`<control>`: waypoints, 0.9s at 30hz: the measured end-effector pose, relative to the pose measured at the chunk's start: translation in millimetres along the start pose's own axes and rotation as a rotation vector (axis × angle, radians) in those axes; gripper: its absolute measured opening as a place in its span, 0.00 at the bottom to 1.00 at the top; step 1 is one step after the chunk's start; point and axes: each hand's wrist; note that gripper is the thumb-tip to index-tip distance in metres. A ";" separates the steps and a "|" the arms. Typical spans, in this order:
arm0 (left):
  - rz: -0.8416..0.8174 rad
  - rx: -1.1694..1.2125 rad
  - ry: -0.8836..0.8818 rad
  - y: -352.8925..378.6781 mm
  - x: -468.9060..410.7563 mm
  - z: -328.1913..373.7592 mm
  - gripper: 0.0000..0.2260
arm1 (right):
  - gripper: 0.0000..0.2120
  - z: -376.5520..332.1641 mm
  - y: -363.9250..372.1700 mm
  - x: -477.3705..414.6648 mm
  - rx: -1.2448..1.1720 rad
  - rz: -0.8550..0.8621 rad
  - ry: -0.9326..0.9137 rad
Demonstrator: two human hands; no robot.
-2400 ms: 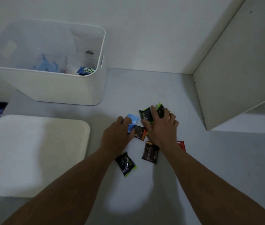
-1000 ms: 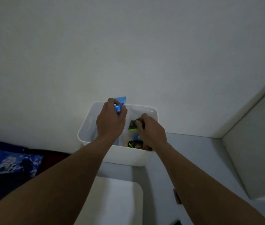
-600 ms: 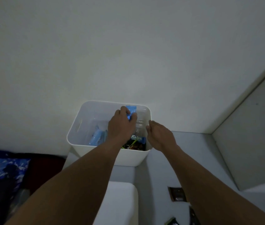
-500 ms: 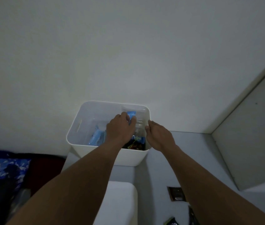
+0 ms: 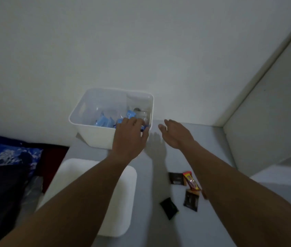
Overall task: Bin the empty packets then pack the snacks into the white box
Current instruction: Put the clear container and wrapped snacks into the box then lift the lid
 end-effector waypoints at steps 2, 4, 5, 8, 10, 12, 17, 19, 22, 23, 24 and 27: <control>-0.003 0.032 0.011 12.8 27.9 19.6 0.10 | 0.28 24.8 13.1 20.3 -0.007 -0.035 0.020; -0.098 0.051 0.009 33.1 57.4 35.6 0.11 | 0.28 52.7 31.7 40.7 -0.006 -0.075 0.044; -0.168 0.067 0.011 45.0 72.1 42.1 0.12 | 0.29 66.7 42.0 51.3 -0.003 -0.094 0.058; -0.384 0.107 0.067 79.6 117.9 62.1 0.21 | 0.30 107.8 76.0 84.4 0.010 -0.159 0.114; -0.446 0.131 0.151 100.6 144.1 71.1 0.29 | 0.30 130.4 98.9 104.4 0.040 -0.207 0.167; -0.508 0.089 0.218 119.4 163.2 76.3 0.35 | 0.31 149.1 119.6 122.0 0.054 -0.254 0.207; -0.632 -0.129 0.355 154.8 177.6 72.6 0.40 | 0.39 174.4 165.9 150.1 0.142 -0.175 0.067; -0.604 -0.146 0.384 164.7 175.1 69.6 0.38 | 0.39 180.0 174.3 148.4 0.145 -0.075 0.021; -0.514 -0.142 0.405 172.9 168.0 67.5 0.34 | 0.30 183.4 179.4 143.0 0.091 0.121 0.006; -0.482 -0.129 0.410 173.8 165.3 67.4 0.33 | 0.26 182.9 180.1 141.7 0.093 0.182 0.015; -0.457 -0.111 0.408 174.1 161.9 67.6 0.32 | 0.22 181.7 180.5 140.7 0.102 0.223 0.029; -0.394 -0.112 0.393 174.6 154.2 68.7 0.23 | 0.16 176.6 183.2 135.4 0.133 0.274 0.038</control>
Point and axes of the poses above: each hand's wrist, its own x-axis away from the middle knuckle, its own y-axis out of the palm, z = x × y, and after that the axes turned 6 degrees about x, right-handed
